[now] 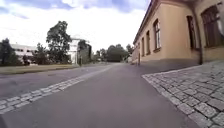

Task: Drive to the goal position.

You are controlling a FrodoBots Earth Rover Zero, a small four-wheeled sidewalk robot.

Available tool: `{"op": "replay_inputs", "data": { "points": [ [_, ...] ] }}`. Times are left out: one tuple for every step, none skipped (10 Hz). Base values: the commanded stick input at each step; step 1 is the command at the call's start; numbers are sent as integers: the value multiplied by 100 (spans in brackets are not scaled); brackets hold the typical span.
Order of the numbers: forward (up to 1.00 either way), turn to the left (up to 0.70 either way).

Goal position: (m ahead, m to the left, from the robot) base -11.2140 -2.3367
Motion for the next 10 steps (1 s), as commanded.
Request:
{"op": "replay_inputs", "data": {
  "points": [
    [70, 0],
    [70, 0],
    [70, 0],
    [70, 0],
    [70, 0],
    [70, 0],
    [70, 0],
    [54, 0],
    [13, 0],
    [0, 0]
  ]
}}
